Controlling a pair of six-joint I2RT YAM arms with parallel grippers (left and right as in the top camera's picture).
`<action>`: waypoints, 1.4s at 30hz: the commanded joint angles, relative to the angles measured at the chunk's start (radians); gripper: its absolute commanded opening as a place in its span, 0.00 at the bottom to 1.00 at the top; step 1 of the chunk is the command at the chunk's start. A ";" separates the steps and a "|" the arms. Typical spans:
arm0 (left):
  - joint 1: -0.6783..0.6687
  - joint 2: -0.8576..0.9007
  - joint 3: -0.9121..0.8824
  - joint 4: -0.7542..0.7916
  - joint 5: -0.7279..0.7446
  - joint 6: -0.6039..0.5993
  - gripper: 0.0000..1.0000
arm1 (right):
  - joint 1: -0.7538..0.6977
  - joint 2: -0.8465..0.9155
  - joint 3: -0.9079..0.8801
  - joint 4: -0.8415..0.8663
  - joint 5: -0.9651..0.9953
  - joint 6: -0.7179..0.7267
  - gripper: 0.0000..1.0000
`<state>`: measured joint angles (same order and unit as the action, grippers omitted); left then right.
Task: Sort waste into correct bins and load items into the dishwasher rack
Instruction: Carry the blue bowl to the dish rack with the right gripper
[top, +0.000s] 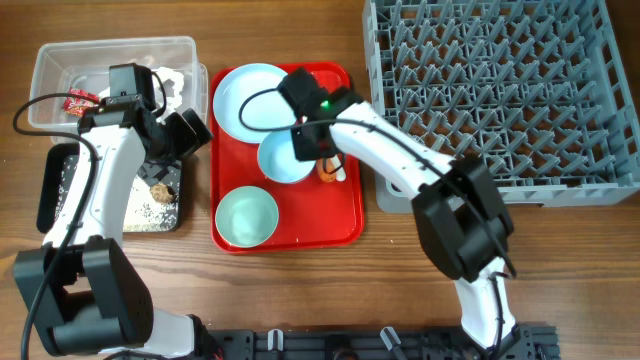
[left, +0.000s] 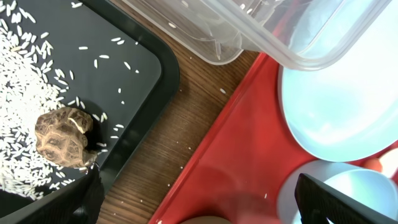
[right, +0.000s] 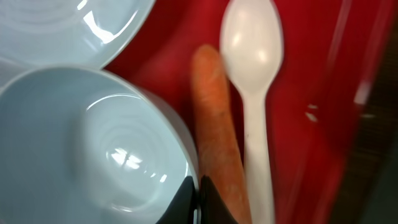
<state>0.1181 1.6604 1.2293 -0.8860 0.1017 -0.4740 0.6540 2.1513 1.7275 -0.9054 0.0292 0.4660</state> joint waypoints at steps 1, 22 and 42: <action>0.005 -0.005 0.007 0.000 -0.010 -0.006 1.00 | -0.079 -0.166 0.099 -0.059 0.017 -0.074 0.04; 0.005 -0.005 0.007 0.000 -0.010 -0.006 1.00 | -0.229 -0.203 0.085 0.378 1.129 -0.458 0.04; 0.005 -0.005 0.007 0.000 -0.010 -0.006 1.00 | -0.262 0.184 0.085 1.253 1.226 -1.218 0.04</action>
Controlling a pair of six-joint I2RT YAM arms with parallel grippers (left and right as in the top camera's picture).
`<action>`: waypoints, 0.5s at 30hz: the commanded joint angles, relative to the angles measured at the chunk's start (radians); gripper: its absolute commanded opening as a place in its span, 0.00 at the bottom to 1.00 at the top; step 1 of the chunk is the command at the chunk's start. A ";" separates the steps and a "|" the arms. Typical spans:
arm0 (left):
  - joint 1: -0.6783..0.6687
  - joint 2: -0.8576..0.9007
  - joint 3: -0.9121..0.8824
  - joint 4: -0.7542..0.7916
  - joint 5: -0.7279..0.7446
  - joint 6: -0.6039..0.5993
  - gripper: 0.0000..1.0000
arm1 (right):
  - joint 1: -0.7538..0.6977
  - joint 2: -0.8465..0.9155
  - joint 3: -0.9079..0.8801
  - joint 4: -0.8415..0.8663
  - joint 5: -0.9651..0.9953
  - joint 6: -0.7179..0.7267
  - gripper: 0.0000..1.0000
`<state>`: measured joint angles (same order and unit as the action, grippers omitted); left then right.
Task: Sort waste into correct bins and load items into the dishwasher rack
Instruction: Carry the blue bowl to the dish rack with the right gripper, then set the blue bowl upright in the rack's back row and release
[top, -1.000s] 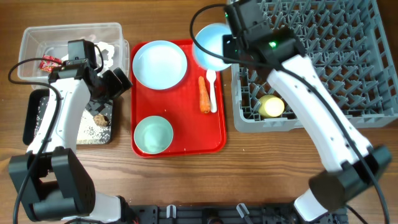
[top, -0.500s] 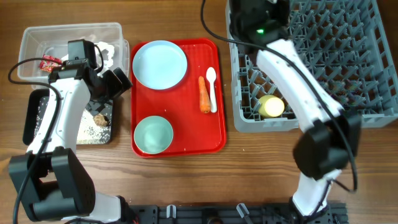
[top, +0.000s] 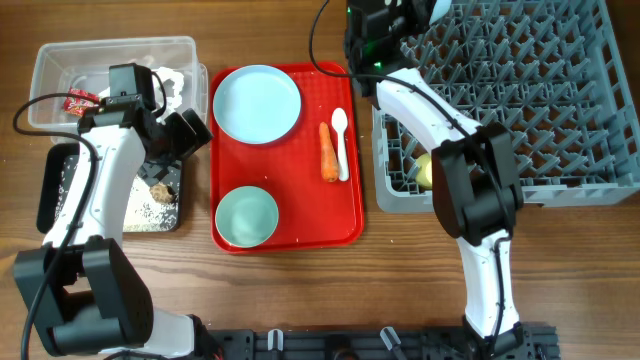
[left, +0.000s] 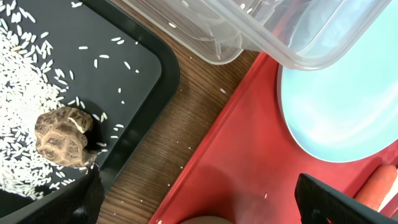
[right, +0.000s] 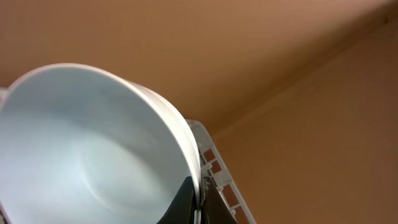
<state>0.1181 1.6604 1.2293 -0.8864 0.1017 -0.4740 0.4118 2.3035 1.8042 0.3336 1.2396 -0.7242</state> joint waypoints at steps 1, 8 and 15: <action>0.005 -0.005 0.007 0.000 -0.010 -0.006 1.00 | -0.026 0.045 0.008 0.016 0.009 -0.028 0.04; 0.005 -0.005 0.007 0.000 -0.010 -0.006 1.00 | -0.047 0.087 0.008 0.025 -0.014 0.041 0.04; 0.005 -0.005 0.007 0.000 -0.010 -0.006 1.00 | -0.034 0.095 0.008 0.023 -0.083 0.098 0.06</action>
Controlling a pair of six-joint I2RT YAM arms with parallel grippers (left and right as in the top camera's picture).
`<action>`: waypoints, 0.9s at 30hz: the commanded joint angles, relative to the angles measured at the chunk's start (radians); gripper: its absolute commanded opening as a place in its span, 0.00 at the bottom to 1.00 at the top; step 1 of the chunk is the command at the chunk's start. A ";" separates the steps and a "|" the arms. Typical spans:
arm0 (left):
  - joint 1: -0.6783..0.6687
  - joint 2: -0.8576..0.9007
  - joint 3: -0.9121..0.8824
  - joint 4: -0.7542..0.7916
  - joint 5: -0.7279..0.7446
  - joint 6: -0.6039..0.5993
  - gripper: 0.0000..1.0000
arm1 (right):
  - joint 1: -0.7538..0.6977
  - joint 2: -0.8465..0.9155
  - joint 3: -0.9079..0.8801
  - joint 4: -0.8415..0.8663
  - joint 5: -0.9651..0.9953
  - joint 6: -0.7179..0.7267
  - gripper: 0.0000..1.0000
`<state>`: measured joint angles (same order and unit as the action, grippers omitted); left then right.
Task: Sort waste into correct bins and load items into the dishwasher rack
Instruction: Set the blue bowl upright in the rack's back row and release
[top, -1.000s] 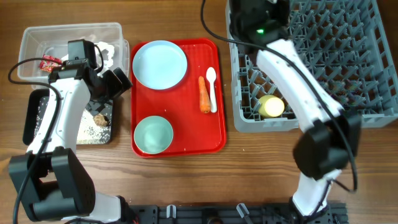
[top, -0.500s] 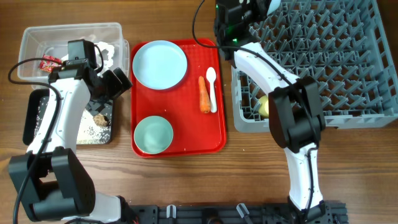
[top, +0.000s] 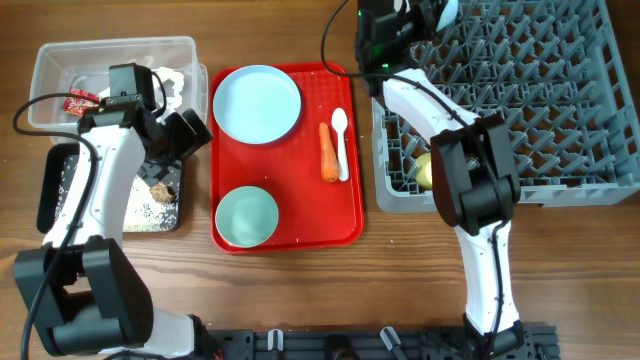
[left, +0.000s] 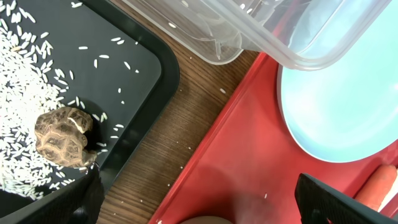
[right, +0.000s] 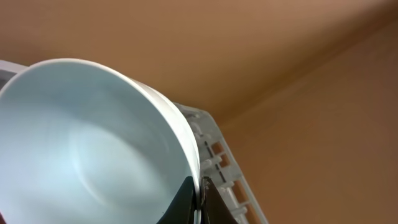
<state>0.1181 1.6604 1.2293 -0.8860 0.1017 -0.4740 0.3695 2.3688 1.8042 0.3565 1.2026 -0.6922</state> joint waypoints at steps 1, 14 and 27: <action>0.005 -0.005 0.007 0.000 -0.010 -0.006 1.00 | 0.010 0.030 0.008 -0.005 -0.055 0.075 0.06; 0.005 -0.005 0.007 0.000 -0.010 -0.006 1.00 | 0.093 0.030 0.003 -0.085 -0.077 0.064 0.24; 0.005 -0.005 0.007 0.000 -0.010 -0.006 1.00 | 0.187 0.029 0.004 -0.114 0.040 0.027 0.84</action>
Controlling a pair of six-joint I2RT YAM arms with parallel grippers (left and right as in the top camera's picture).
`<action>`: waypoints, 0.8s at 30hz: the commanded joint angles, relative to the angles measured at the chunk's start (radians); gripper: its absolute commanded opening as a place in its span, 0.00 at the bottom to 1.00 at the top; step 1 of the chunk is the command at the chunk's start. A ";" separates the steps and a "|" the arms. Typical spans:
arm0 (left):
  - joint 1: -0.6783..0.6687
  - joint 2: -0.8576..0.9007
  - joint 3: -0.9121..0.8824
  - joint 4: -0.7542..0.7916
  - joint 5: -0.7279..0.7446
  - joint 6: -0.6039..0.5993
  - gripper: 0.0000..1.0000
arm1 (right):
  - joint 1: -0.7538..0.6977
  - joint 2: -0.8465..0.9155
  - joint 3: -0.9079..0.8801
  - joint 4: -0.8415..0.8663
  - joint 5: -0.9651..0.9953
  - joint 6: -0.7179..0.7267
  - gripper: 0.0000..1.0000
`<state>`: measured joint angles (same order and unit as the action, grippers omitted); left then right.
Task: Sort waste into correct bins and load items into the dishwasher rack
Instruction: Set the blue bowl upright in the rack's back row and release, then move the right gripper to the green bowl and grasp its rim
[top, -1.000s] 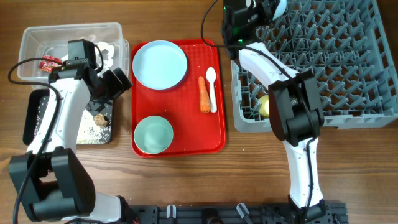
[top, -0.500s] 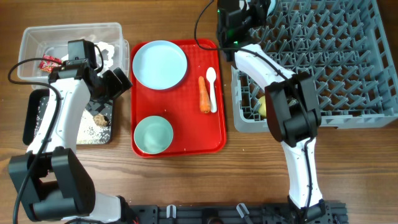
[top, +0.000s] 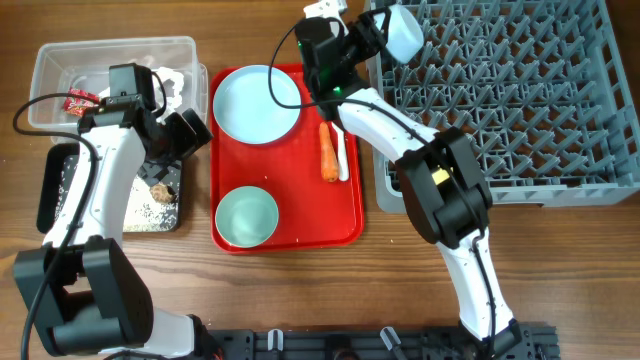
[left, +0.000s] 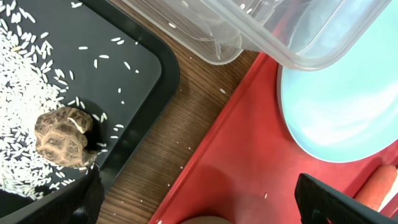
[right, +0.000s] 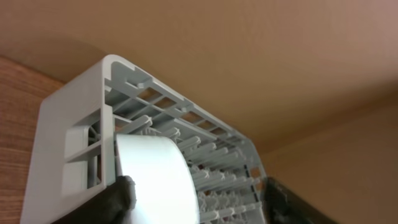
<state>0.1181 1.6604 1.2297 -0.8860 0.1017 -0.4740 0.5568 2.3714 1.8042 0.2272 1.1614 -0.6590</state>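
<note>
The pale blue bowl (top: 402, 30) stands on its side among the pegs at the far left corner of the grey dishwasher rack (top: 500, 100). My right gripper (top: 374, 36) is open around it. In the right wrist view the bowl (right: 155, 180) shows white between the spread fingers (right: 119, 194) of the right gripper (right: 205, 200). The red tray (top: 300, 215) holds a plate (top: 258, 102), a green bowl (top: 246, 216), a carrot (top: 327, 150) and a white spoon (top: 340, 135). My left gripper (top: 190, 130) hangs open and empty over the gap between the black tray and the red tray (left: 249, 162).
A black tray (top: 60, 190) at the left holds scattered rice and a brown lump (left: 62, 137). Behind it stands a clear plastic bin (top: 110, 60) with wrappers in it. The rack fills the right half of the table.
My right gripper was shut on the bowl's rim, holding it over the rack's far left corner. Now it is open, drawn back to the left, and the bowl rests in the rack.
My right gripper was first shut on the rim of the pale blue bowl on the red tray, beside the carrot. Later it held the bowl high over the rack's far left corner. Now the bowl stands in that corner, released. The left arm stayed still throughout.
</note>
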 joint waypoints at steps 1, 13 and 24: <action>0.005 -0.005 0.006 0.000 -0.010 -0.006 1.00 | 0.001 0.026 0.004 0.025 0.100 -0.009 0.98; 0.005 -0.005 0.006 0.000 -0.010 -0.006 1.00 | 0.151 -0.004 0.004 -0.099 0.039 0.286 1.00; 0.005 -0.005 0.006 0.000 -0.010 -0.006 1.00 | 0.196 -0.026 0.004 -0.361 -0.212 0.521 1.00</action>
<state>0.1181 1.6604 1.2293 -0.8860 0.1017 -0.4740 0.7742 2.3714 1.8053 -0.0711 1.0431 -0.2584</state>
